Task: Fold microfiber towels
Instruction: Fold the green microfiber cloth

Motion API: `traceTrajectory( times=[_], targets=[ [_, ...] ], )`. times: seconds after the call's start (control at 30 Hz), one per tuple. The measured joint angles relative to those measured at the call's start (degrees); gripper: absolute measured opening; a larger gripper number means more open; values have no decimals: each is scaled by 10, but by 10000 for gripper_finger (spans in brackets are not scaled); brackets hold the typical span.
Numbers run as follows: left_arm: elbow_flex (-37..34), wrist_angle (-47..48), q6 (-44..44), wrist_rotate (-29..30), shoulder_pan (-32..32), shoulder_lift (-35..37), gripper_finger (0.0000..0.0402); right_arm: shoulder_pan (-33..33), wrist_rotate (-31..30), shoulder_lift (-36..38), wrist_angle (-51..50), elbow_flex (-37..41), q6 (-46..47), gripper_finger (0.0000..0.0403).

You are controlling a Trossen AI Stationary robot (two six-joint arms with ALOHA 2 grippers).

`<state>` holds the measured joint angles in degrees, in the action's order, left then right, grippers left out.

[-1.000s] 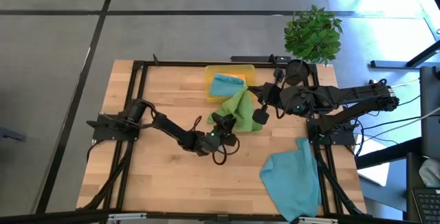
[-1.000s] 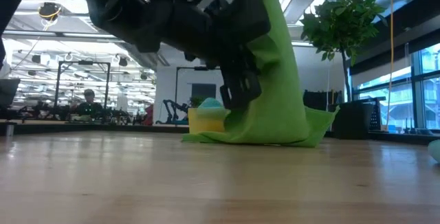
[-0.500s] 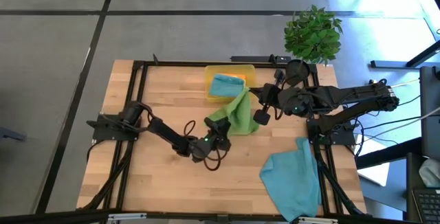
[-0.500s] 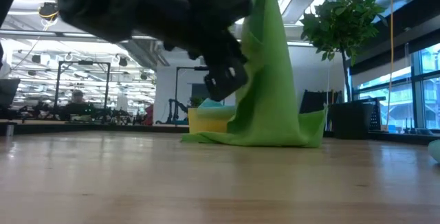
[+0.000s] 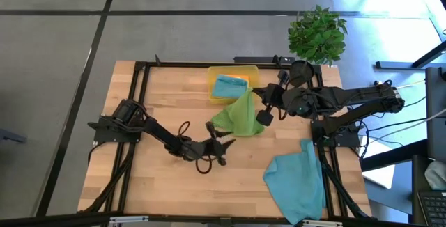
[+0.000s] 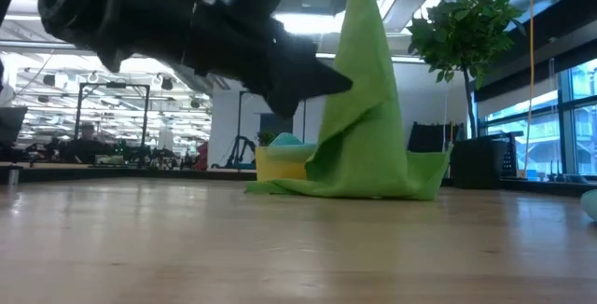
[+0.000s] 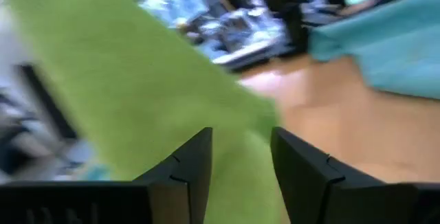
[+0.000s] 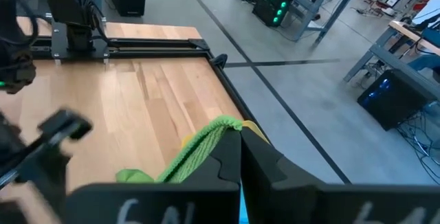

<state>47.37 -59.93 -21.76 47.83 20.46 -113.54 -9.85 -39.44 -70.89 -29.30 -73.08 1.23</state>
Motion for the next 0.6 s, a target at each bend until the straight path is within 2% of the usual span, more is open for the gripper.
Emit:
traceTrajectory(
  times=[0.1, 0.37, 0.6],
  targets=[
    [20, 37, 34, -15, -6, -12, 140, 5, 0, 0, 3, 0, 0, 0],
    [99, 66, -48, 26, -5, -52, 160, 12, 0, 0, 4, 0, -1, 0],
    [178, 113, -99, 116, -1, -112, 181, 12, 0, 0, 4, 0, 0, 0]
  ],
)
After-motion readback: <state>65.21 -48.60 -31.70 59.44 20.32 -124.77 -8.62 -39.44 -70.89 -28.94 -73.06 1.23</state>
